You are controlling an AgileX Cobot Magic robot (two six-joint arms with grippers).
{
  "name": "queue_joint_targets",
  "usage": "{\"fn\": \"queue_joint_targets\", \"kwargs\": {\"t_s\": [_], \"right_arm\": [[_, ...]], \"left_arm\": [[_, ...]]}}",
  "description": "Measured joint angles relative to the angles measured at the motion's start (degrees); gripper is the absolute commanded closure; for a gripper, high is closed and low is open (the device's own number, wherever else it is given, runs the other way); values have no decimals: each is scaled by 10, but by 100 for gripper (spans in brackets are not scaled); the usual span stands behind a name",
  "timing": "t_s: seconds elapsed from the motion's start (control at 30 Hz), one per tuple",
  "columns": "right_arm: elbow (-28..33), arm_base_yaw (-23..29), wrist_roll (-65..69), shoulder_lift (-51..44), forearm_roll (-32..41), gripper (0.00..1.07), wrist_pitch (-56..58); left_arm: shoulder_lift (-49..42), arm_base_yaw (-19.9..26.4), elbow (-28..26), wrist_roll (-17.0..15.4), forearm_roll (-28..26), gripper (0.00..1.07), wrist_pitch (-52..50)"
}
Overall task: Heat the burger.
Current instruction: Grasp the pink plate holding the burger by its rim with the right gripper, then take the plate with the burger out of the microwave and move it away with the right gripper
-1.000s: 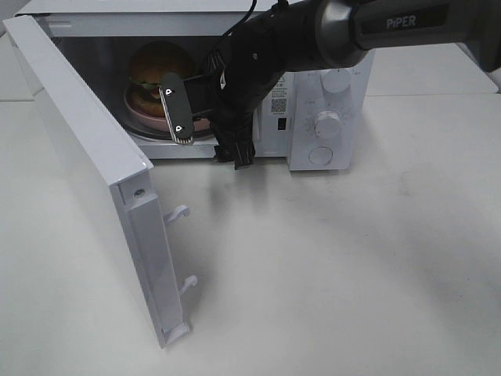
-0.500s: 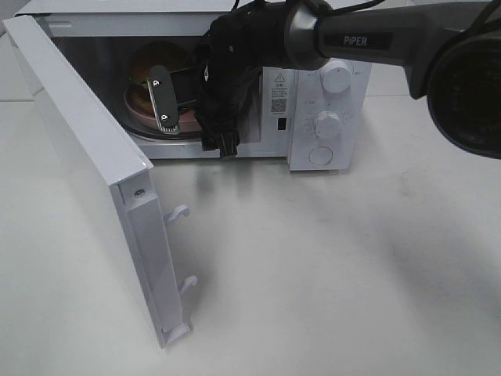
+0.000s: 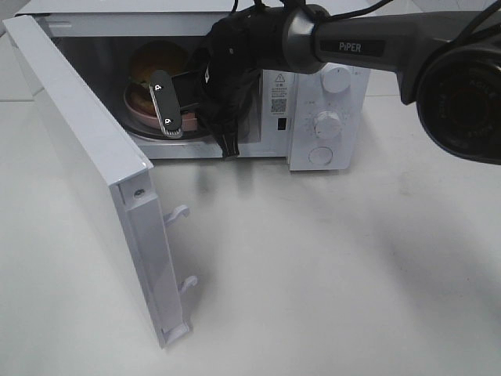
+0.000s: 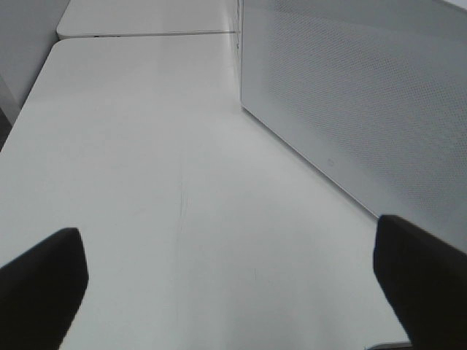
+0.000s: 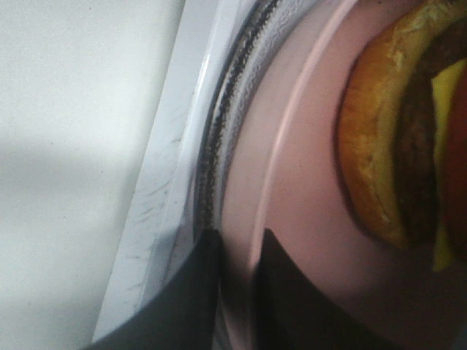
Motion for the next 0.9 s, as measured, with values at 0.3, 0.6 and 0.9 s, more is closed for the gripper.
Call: {"fn": "queue_joint_targets", "kwargs": {"t_s": [0.3, 0.6, 0.9], "right_arm": [[0, 0, -14, 4, 5, 107, -1], [0, 11, -21, 3, 5, 107, 6], [44, 19, -51, -28, 17, 107, -1]], "left_arm": [[0, 0, 0, 0, 0, 7, 0], [0, 0, 0, 0, 0, 7, 0], [0, 0, 0, 0, 0, 7, 0]]}}
